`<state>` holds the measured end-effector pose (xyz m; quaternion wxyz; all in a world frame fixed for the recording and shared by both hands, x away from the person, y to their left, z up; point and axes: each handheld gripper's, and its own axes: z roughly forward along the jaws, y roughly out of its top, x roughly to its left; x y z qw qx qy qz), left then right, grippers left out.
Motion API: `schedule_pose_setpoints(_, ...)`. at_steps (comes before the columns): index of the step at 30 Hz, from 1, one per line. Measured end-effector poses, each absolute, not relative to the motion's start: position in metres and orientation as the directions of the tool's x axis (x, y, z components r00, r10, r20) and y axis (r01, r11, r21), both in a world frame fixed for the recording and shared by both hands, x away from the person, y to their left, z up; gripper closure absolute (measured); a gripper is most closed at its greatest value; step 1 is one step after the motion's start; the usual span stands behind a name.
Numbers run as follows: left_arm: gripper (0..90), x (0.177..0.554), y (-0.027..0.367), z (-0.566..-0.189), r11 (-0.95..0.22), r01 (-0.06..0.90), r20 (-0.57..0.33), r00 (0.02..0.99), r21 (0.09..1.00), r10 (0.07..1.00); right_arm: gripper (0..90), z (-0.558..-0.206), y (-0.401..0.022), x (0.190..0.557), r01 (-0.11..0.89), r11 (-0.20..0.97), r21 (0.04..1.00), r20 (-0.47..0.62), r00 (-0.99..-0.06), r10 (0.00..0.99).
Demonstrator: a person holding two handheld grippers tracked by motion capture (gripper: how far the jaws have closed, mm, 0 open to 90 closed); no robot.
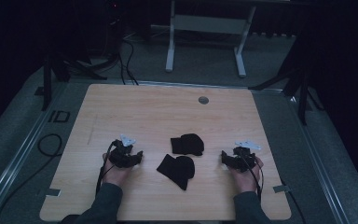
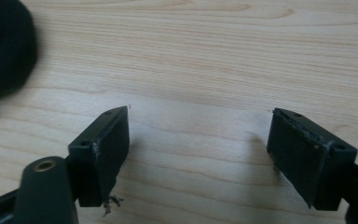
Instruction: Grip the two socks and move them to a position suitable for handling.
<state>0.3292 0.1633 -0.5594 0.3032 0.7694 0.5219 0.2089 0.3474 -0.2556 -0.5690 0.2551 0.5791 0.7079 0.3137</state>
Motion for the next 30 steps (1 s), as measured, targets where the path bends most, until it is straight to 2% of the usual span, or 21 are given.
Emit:
schedule_pose_setpoints(3, 47.2, 0.329, 0.163, -0.559, -0.272, 0.677, 0.007, 0.366, 0.684, 0.93, 21.1, -0.569, -0.256, 0.346, 0.66, 0.131, 0.74, 0.001, -0.196, 0.981)
schedule_pose_setpoints(4, 47.2, 0.329, 0.163, -0.559, -0.271, 0.678, 0.006, 0.366, 0.684, 0.931, 23.9, -0.569, -0.255, 0.346, 0.66, 0.128, 0.74, 0.001, -0.192, 0.981)
schedule_pose_setpoints(6, 47.3, 0.329, 0.163, -0.559, -0.271, 0.677, 0.005, 0.367, 0.684, 0.93, 39.1, -0.565, -0.254, 0.341, 0.67, 0.121, 0.732, 0.005, -0.182, 0.983)
schedule_pose_setpoints(8, 47.3, 0.329, 0.163, -0.559, -0.272, 0.677, 0.005, 0.368, 0.684, 0.93, 48.6, -0.564, -0.253, 0.339, 0.668, 0.127, 0.733, 0.012, -0.198, 0.98)
schedule_pose_setpoints(13, 49.1, 0.328, 0.162, -0.559, -0.273, 0.677, 0.008, 0.366, 0.684, 0.93, 60.6, -0.56, -0.245, 0.338, 0.673, 0.155, 0.723, 0.045, -0.27, 0.962)
schedule_pose_setpoints(16, 49.0, 0.328, 0.161, -0.559, -0.271, 0.68, 0.004, 0.367, 0.681, 0.93, 68.9, -0.556, -0.236, 0.335, 0.662, 0.235, 0.712, -0.014, -0.321, 0.947)
schedule_pose_setpoints(21, 52.0, 0.326, 0.159, -0.557, -0.278, 0.684, -0.002, 0.379, 0.675, 0.925, 85.0, -0.545, -0.219, 0.328, 0.622, 0.307, 0.721, -0.027, -0.417, 0.908)
schedule_pose_setpoints(22, 52.6, 0.326, 0.159, -0.557, -0.278, 0.684, -0.002, 0.379, 0.675, 0.925, 85.0, -0.545, -0.219, 0.328, 0.622, 0.307, 0.721, -0.027, -0.417, 0.908)
schedule_pose_setpoints(24, 54.4, 0.326, 0.158, -0.557, -0.282, 0.683, -0.015, 0.394, 0.673, 0.919, 89.1, -0.541, -0.204, 0.322, 0.594, 0.358, 0.72, -0.028, -0.491, 0.871)
schedule_pose_setpoints(30, 57.2, 0.323, 0.155, -0.554, -0.287, 0.674, -0.031, 0.418, 0.68, 0.908, 87.9, -0.541, -0.175, 0.311, 0.566, 0.4, 0.721, 0.036, -0.606, 0.794)
